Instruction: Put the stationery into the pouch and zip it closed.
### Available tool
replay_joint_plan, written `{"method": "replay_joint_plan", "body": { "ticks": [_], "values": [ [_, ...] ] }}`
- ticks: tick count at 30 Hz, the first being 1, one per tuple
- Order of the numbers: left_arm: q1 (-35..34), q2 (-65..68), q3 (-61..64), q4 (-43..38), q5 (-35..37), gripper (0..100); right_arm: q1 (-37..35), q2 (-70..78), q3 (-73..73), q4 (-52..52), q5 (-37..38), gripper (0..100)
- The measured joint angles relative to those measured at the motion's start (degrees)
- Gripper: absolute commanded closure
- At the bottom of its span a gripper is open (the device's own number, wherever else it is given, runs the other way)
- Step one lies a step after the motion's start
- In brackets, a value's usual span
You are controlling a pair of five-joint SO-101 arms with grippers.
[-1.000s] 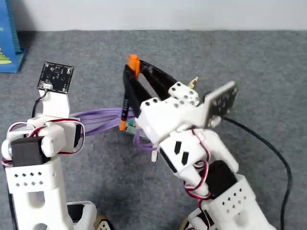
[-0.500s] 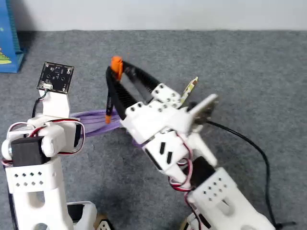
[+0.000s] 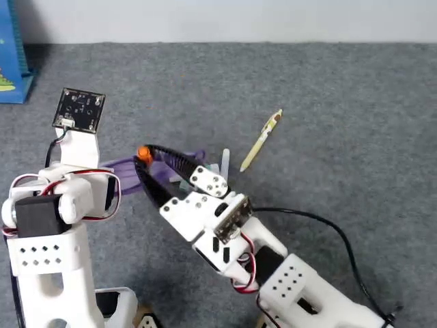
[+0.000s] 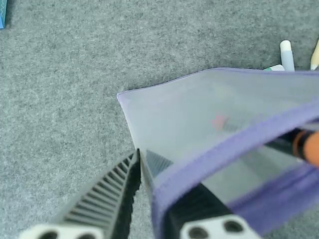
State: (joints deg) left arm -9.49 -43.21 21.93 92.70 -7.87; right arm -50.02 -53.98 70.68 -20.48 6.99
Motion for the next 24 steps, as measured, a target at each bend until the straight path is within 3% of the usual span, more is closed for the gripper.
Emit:
{"method": "replay_joint_plan", "body": {
  "ticks": [5,10,17,24],
  "values": [
    [0.0,0.0,0.0,0.0,0.0,99,-0.1,-6.3,-1.1,13.2,-2.7,78.2],
    [0.0,0.0,0.0,0.0,1.4,99,2.8,-10.7,-6.9,25.4,-9.8,82.4],
    [0.0,0.0,0.4,0.0,1.8,99,18.7,-11.5,-16.4,40.0,-23.2,86.1],
    [0.0,0.0,0.9,0.0,1.8,99,32.6,-9.8,-16.6,48.7,-29.3,86.2]
  ]
}}
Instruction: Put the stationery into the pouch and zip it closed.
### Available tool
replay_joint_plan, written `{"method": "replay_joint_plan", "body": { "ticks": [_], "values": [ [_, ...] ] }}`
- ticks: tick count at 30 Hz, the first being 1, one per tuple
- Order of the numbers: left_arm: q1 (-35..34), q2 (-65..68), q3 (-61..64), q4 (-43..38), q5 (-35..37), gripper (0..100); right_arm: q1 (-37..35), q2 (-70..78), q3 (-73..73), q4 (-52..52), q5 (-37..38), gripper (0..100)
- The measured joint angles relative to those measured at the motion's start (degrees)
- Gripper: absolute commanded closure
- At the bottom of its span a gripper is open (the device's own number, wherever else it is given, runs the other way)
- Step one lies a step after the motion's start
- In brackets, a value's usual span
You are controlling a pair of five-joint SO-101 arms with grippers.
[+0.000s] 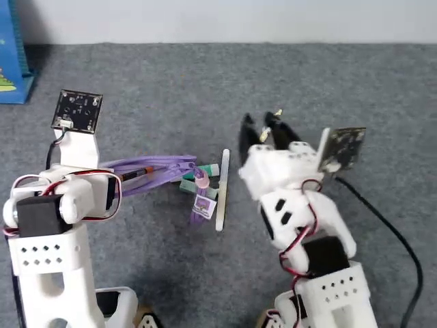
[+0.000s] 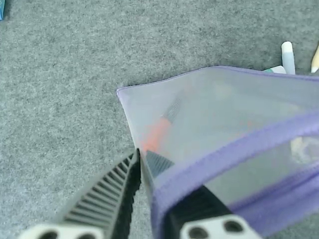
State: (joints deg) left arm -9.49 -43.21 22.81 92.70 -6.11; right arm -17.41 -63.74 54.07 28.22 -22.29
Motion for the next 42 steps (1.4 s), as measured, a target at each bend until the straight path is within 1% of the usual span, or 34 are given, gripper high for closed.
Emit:
{"method": "replay_joint_plan", "body": {
  "ticks": [2,6,11,21,26,28,31,34,38,42],
  "values": [
    [0.0,0.0,0.0,0.0,0.0,99,2.3,3.4,0.4,0.0,-0.6,85.8],
    [0.0,0.0,0.0,0.0,0.0,99,4.7,14.3,-0.2,0.0,-1.3,85.8],
    [0.0,0.0,0.0,0.0,0.3,99,6.5,32.6,-9.2,0.0,-3.6,85.8],
    [-0.1,-0.6,2.6,-0.6,0.3,99,9.2,71.1,-37.3,0.5,-3.8,85.3],
    [-0.1,-0.6,2.7,-0.7,0.3,99,9.8,86.5,-53.3,7.8,-3.8,74.9],
    [-0.1,-0.6,2.7,-0.7,0.3,99,9.8,92.0,-60.4,12.3,-3.8,73.4],
    [-0.1,-0.6,2.7,-0.7,0.3,99,9.8,99.3,-70.7,18.0,-3.8,75.0],
    [-0.1,-0.6,2.7,-0.7,0.3,99,9.7,106.0,-80.2,21.1,-3.8,77.4],
    [-0.1,-0.6,2.7,-0.7,0.3,99,9.8,113.9,-89.9,22.4,-3.8,80.8],
    [-0.1,-0.6,2.7,-0.7,0.3,99,11.0,119.2,-95.6,22.4,-2.7,83.0]
  ]
}}
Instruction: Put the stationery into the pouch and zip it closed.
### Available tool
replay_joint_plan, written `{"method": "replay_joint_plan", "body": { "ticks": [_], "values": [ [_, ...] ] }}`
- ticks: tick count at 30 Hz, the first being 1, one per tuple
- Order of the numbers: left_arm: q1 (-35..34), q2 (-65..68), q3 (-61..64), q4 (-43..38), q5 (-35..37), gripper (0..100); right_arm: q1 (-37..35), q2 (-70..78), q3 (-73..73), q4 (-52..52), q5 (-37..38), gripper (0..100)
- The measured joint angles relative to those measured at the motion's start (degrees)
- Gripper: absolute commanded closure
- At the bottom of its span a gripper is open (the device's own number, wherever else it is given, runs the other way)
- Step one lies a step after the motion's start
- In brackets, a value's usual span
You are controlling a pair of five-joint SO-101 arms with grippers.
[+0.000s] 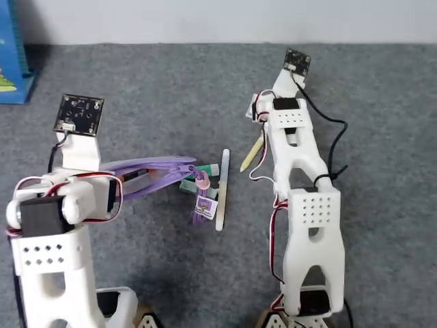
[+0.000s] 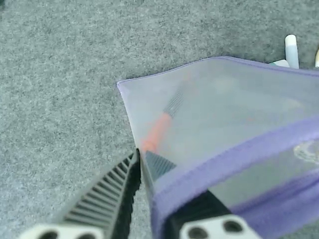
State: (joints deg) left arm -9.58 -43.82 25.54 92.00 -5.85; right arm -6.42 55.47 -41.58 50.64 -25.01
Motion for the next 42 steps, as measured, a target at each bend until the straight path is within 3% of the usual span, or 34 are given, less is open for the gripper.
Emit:
{"method": "replay_joint_plan", "body": {
  "ticks": [3,7,11,18,27,36,42],
  "values": [
    [0.0,0.0,0.0,0.0,0.0,99,0.7,2.0,-2.4,0.1,0.8,86.6],
    [0.0,0.0,0.0,0.0,0.0,99,1.9,2.9,-3.0,0.4,1.6,99.1],
    [0.0,0.0,0.0,0.0,0.0,99,2.5,3.0,-4.2,3.5,1.9,99.1],
    [0.0,0.0,0.0,0.0,0.0,99,2.1,3.6,-17.1,20.9,2.1,99.1],
    [0.0,0.1,0.0,0.0,0.0,99,2.4,3.6,-47.9,48.4,6.9,99.1],
    [0.0,0.1,0.0,0.0,0.0,99,2.2,-4.2,-50.5,49.8,8.5,99.1],
    [0.0,0.1,0.0,0.0,0.0,99,2.2,-16.0,-41.0,49.8,9.0,99.1]
  ]
}}
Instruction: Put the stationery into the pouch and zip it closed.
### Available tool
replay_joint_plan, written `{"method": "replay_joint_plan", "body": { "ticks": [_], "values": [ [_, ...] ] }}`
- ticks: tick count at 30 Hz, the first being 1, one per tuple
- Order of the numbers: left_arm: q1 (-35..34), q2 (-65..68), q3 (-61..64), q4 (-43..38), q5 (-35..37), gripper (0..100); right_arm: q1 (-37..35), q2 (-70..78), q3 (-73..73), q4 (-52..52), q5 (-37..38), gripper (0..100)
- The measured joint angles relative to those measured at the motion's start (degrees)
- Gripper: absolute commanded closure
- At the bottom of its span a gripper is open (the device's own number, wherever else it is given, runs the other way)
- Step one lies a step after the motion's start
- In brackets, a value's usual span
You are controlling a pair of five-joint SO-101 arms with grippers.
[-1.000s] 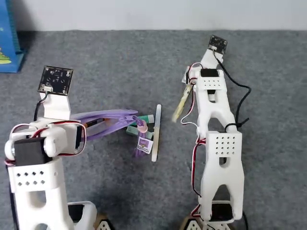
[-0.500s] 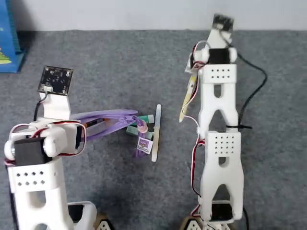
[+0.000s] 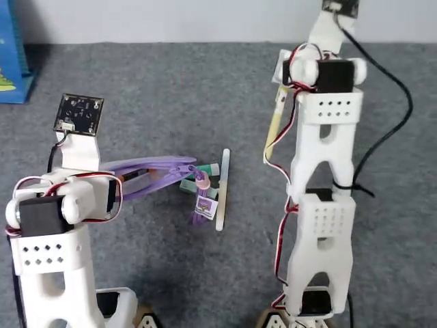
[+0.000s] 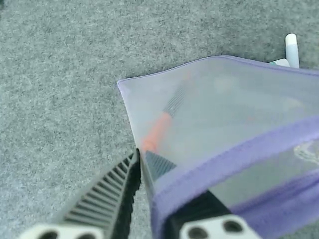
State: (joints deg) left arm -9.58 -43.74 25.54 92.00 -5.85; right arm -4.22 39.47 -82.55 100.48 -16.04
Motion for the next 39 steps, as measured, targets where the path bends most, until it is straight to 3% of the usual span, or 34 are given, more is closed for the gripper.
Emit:
{"method": "replay_joint_plan", "body": {
  "ticks": [7,14,27,39],
  "values": [
    [0.0,0.0,0.0,0.0,0.0,99,-4.7,-22.4,24.1,0.0,1.5,99.1],
    [0.0,0.0,0.0,0.0,0.0,99,-15.8,-47.0,41.8,0.0,1.5,99.1],
    [0.0,0.0,0.0,0.0,0.0,99,-34.5,-67.7,44.2,-0.8,1.6,99.1],
    [0.0,0.0,0.0,0.0,0.0,99,-35.2,-75.3,49.9,0.0,0.4,99.1]
  ]
}}
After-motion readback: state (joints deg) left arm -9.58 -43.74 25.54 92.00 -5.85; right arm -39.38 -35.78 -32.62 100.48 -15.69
